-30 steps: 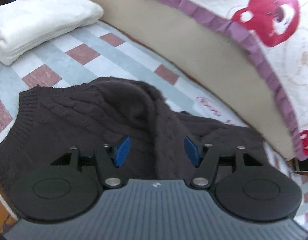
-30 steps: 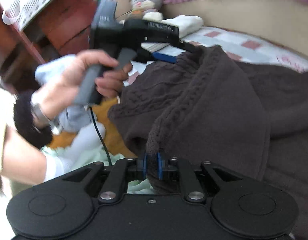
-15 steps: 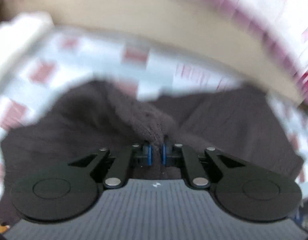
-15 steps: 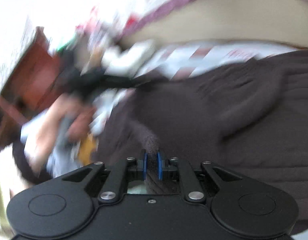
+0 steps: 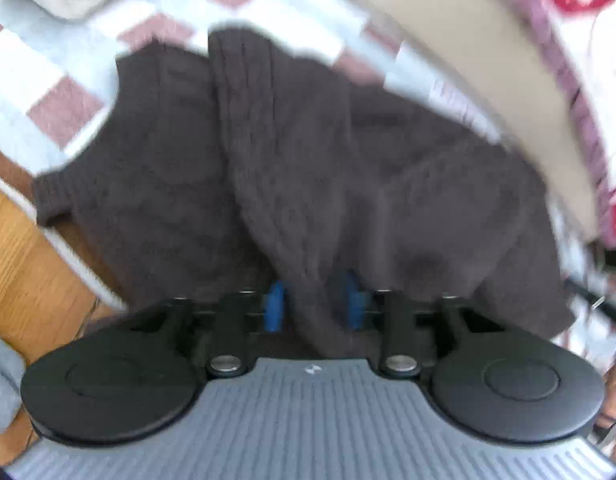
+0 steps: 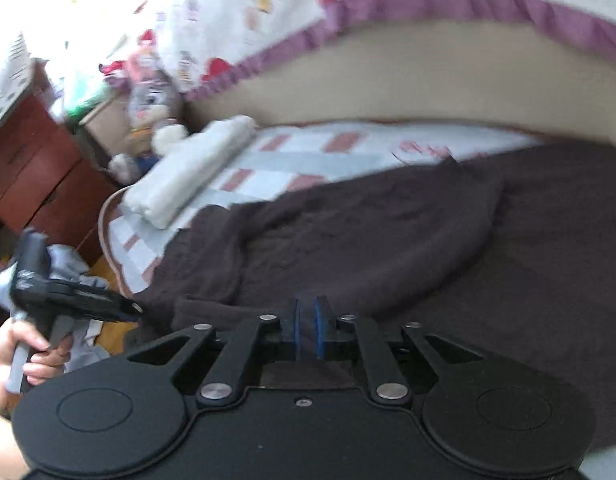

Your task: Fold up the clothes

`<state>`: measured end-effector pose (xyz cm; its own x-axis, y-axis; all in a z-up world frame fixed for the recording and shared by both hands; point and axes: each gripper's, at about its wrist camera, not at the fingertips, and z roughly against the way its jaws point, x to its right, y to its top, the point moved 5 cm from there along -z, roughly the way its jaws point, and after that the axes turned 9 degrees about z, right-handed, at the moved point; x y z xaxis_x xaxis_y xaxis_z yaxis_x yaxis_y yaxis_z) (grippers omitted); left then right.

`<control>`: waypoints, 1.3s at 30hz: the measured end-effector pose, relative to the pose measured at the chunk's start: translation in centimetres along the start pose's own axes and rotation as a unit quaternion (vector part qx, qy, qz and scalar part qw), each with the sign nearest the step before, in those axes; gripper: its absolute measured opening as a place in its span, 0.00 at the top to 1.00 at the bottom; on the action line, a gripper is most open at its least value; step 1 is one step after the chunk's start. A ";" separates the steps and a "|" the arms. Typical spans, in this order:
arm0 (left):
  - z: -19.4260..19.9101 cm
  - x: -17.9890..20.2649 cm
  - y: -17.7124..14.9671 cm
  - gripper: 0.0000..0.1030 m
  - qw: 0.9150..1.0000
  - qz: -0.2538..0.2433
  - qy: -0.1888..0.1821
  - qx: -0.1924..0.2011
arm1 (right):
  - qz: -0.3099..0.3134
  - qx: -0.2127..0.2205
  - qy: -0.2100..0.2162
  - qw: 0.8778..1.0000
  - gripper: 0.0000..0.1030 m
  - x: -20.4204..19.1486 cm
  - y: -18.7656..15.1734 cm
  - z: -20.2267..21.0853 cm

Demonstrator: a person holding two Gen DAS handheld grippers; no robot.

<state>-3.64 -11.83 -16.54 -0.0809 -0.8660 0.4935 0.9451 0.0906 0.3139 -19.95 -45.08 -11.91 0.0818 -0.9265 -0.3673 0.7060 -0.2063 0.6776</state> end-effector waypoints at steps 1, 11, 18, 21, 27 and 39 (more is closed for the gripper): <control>0.3 0.0 0.5 0.52 1.000 0.003 -0.006 0.013 | -0.020 -0.003 -0.008 1.000 0.63 0.6 -0.2 -0.1; -4.2 -3.2 7.3 0.40 0.996 0.042 -0.082 0.001 | 0.029 -0.093 0.071 0.993 0.49 2.4 0.0 -4.6; -1.4 1.6 7.6 0.42 0.992 -0.084 -0.036 0.093 | 0.120 -0.175 0.075 0.974 0.49 1.0 -1.4 -8.3; -2.2 3.7 8.0 0.39 0.991 -0.074 -0.077 0.087 | 0.108 -0.216 0.064 0.968 0.49 1.7 -2.5 -9.3; -9.5 5.6 9.6 0.38 0.999 -0.030 -0.006 0.013 | 0.127 -0.199 0.095 0.967 0.88 0.8 -2.5 -8.3; -8.0 11.0 17.1 0.95 0.964 -0.109 0.113 0.216 | -0.032 -0.080 0.010 0.996 0.89 9.7 1.1 -4.5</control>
